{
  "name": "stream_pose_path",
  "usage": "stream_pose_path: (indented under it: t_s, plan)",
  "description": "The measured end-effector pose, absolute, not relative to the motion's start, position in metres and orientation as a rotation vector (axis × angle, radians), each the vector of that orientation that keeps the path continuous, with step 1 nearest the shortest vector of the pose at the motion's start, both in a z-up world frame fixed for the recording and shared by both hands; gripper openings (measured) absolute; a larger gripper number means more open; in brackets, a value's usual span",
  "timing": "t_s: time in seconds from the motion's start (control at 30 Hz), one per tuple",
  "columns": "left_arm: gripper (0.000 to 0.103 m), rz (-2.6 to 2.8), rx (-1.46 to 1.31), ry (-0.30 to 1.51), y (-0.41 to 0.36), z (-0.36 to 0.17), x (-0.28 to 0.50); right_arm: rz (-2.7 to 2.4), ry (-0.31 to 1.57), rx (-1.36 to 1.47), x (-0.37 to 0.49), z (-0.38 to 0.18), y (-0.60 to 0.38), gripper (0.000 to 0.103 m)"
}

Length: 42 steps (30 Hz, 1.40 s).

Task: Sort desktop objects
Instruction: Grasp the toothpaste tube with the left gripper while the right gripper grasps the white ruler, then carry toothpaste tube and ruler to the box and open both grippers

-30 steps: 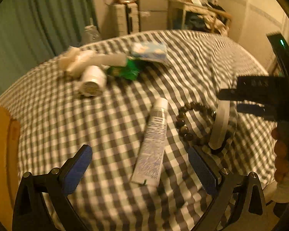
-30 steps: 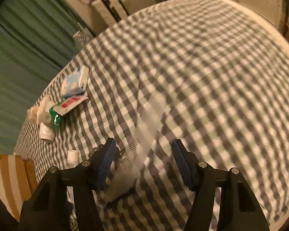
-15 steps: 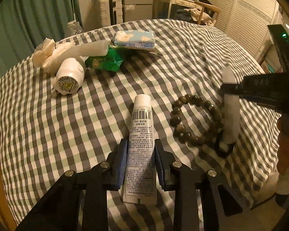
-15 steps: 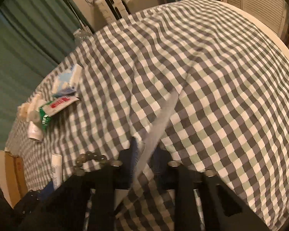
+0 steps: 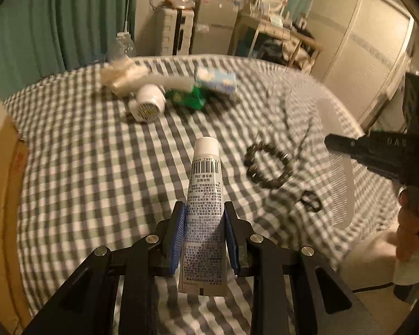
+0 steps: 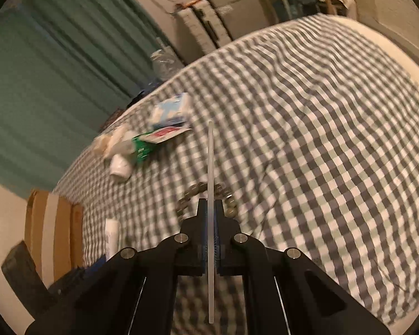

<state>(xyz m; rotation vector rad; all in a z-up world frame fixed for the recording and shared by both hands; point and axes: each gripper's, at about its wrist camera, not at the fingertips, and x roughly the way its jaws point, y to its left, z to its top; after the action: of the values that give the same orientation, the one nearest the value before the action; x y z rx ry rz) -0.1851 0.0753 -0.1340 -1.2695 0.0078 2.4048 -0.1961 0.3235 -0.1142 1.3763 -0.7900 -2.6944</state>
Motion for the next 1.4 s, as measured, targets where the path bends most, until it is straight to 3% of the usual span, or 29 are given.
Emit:
stream_pose_path:
  t_s: [0.37,0.77,1.07,1.23,1.4]
  plan:
    - [0.027,2.444,-1.076,-0.148,-0.002,-0.041,-0.142,-2.657,-0.623,1.170,-0.152,-0.013,0.250,0.003]
    - [0.027,2.706,-0.931,-0.207,-0.147,0.065,-0.111,-2.427,-0.344,0.998,-0.122,0.074,0.068,0.003]
    - [0.027,2.826,-1.044,-0.199,-0.242,0.020,-0.123,-2.267,-0.259,1.151,-0.157,0.049,-0.064,0.003]
    - [0.027,2.811,-1.122,-0.227,-0.260,-0.014,-0.140,-2.312,-0.170,1.244,-0.185,0.018,-0.100,0.003]
    - [0.032,2.821,-1.106,-0.198,-0.268,-0.031,-0.143,-2.300,-0.219,1.286,-0.198,-0.001,-0.111,0.004]
